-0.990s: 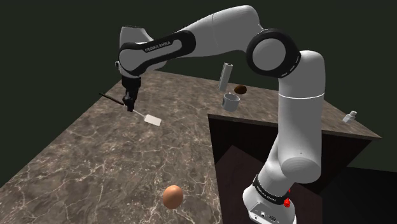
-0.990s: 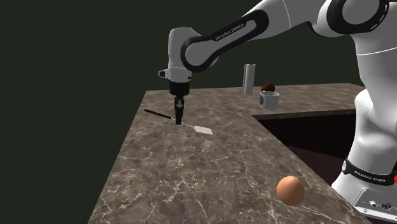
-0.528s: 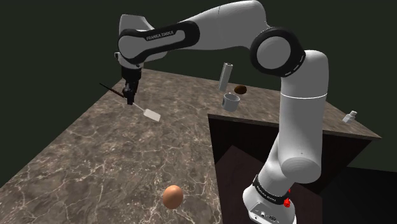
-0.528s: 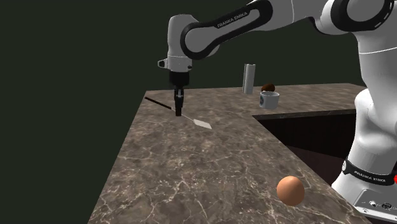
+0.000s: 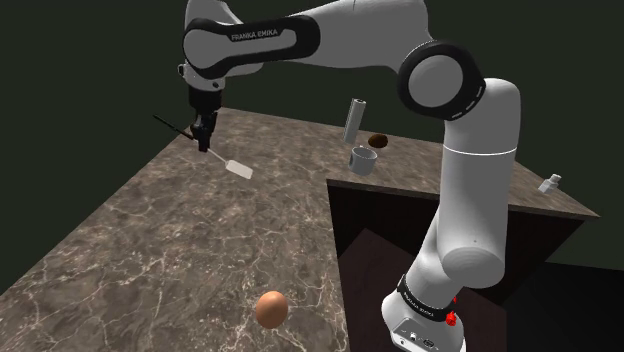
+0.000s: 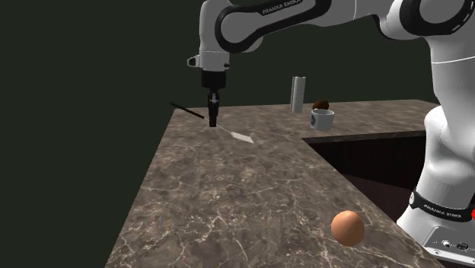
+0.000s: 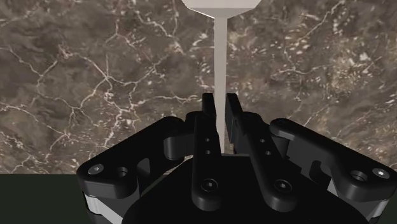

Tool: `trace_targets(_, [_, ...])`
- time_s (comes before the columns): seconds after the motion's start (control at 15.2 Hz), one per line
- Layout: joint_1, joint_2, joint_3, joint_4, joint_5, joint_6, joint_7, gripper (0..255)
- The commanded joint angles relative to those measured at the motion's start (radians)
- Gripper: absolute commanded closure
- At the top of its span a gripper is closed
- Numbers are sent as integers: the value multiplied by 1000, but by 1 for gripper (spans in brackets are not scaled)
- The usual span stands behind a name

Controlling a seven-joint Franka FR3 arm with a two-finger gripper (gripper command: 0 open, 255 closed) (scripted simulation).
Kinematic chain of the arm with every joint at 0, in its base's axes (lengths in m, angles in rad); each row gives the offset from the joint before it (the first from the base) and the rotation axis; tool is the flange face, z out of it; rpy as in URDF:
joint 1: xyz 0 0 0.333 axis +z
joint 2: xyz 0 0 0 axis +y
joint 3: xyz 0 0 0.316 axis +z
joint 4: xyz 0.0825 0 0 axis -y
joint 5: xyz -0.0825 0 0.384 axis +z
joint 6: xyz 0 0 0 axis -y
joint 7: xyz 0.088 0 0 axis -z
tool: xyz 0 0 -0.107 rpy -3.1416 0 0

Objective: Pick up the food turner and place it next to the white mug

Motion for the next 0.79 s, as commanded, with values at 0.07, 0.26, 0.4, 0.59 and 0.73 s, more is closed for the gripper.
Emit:
trace_targets(0.07, [-1, -5, 0, 33, 0, -38, 0, 255])
trace_targets(0.26, [-11, -42, -4, 0, 4, -43, -15, 255])
trace_targets(0.4, [-32, -110, -13, -96, 11, -16, -46, 255])
trace_targets(0.59, [-61, -205, -30, -223, 21, 16, -95, 255])
trace_targets(0.73, [-79, -263, -44, -299, 25, 32, -129, 255])
